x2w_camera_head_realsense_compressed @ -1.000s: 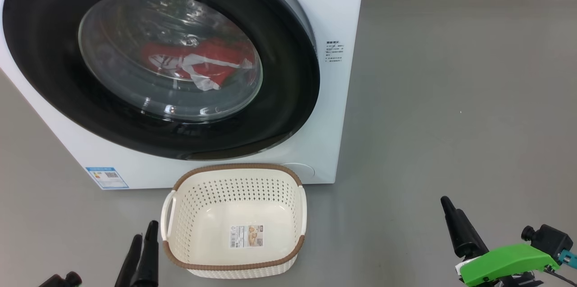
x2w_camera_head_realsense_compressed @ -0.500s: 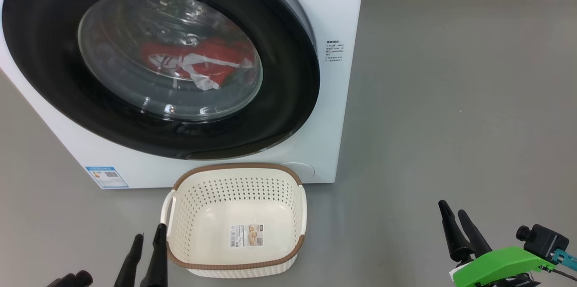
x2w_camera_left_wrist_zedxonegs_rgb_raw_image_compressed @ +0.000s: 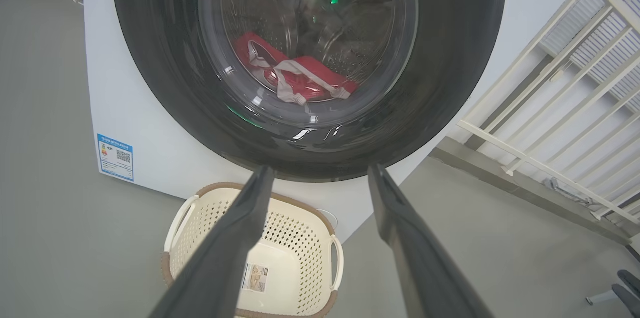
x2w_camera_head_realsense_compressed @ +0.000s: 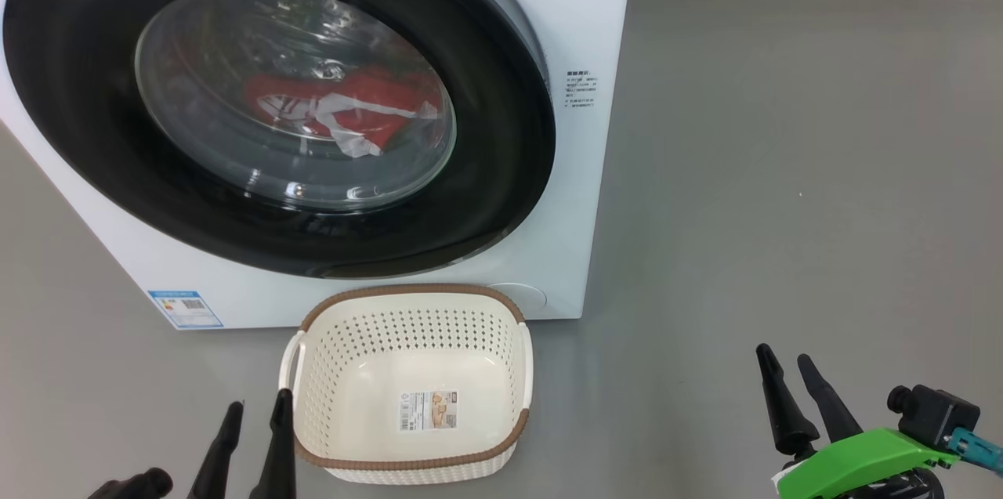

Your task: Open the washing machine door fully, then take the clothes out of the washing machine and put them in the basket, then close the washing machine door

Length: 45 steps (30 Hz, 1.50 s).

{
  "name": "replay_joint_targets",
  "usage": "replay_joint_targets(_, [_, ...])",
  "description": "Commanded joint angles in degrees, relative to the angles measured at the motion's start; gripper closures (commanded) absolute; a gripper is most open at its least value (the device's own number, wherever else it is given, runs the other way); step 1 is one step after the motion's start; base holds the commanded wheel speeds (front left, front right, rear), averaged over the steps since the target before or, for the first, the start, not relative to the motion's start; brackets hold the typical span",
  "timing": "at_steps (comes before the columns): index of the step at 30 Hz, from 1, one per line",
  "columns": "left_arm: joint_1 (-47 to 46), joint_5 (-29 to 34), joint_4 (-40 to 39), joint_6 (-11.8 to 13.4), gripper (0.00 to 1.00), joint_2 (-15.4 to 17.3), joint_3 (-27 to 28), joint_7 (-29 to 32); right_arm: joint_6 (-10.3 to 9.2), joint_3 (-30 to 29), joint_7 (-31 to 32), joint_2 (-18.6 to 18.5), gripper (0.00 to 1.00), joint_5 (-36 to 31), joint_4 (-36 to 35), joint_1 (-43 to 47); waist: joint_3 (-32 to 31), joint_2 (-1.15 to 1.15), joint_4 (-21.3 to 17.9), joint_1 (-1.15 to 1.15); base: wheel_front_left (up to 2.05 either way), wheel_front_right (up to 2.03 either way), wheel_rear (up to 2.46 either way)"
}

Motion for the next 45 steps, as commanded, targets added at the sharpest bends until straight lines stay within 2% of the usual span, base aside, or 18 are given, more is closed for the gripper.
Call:
replay_joint_targets(1, [-0.01,1.91,-2.02,-0.07,0.0,0.86,1.02,-1.01,-0.03,1.33,-0.98,-0.62,0.0,-1.61,-1.61,-0.57,-0.01,0.0,0.0,0.0,0.0,0.0,0.0])
replay_joint_targets(15, [0.65,11.17,-2.51,-0.4,0.0,0.92,1.25,-3.38,-0.03,2.85,-3.34,-1.0,0.0,-9.43,-1.28,-0.08,0.08,0.0,0.05,0.0,0.0,0.0,0.0])
replay_joint_targets(27, [1.11,18.38,-2.0,-0.98,0.0,0.94,1.31,-5.41,-0.04,1.55,-5.37,-0.49,0.0,-15.89,-1.71,1.26,0.06,0.0,-0.05,0.0,0.0,0.0,0.0])
replay_joint_targets(39, [1.52,24.01,-0.43,-1.31,0.0,0.97,1.68,-7.28,-0.04,1.05,-7.23,-0.11,0.0,-22.14,-1.38,2.5,0.23,0.0,-0.45,0.0,0.0,0.0,0.0])
replay_joint_targets(45, [1.51,24.6,0.41,-1.38,0.0,0.97,2.31,-7.75,-0.04,0.46,-7.7,0.07,0.0,-23.7,-1.17,3.07,0.29,0.0,-0.53,0.0,0.0,0.0,0.0])
